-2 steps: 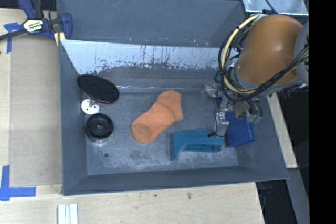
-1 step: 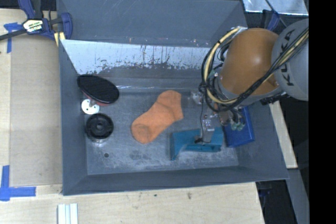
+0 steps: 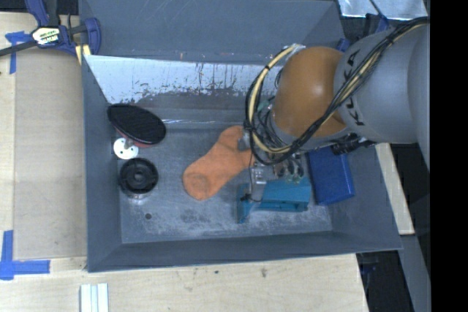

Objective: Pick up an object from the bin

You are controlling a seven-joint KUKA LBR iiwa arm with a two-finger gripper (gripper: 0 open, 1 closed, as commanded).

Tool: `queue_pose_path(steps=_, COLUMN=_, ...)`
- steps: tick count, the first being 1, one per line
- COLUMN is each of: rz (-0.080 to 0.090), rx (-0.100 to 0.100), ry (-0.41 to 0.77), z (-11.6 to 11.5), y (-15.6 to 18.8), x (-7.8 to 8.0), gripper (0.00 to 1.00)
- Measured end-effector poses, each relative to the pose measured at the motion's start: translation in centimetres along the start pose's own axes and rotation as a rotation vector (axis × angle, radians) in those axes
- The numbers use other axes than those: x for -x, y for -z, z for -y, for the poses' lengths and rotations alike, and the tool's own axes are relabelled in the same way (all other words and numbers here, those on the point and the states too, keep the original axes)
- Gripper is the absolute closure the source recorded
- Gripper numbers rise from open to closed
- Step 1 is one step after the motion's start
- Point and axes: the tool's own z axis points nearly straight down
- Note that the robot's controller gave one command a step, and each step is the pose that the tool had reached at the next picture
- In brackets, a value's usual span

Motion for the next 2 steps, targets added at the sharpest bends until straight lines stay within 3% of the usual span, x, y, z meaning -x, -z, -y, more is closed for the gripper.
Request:
queue_pose_path(steps=1, rz=0.0, rx=0.001, ry=-0.007, z=-4.68, y=-3.36, x=0.2, gripper=1.0)
queue_pose_path(steps=2, rz=0.0, rx=0.001, ry=-0.007, z=-4.68, y=-3.36, x=0.2, gripper=1.0)
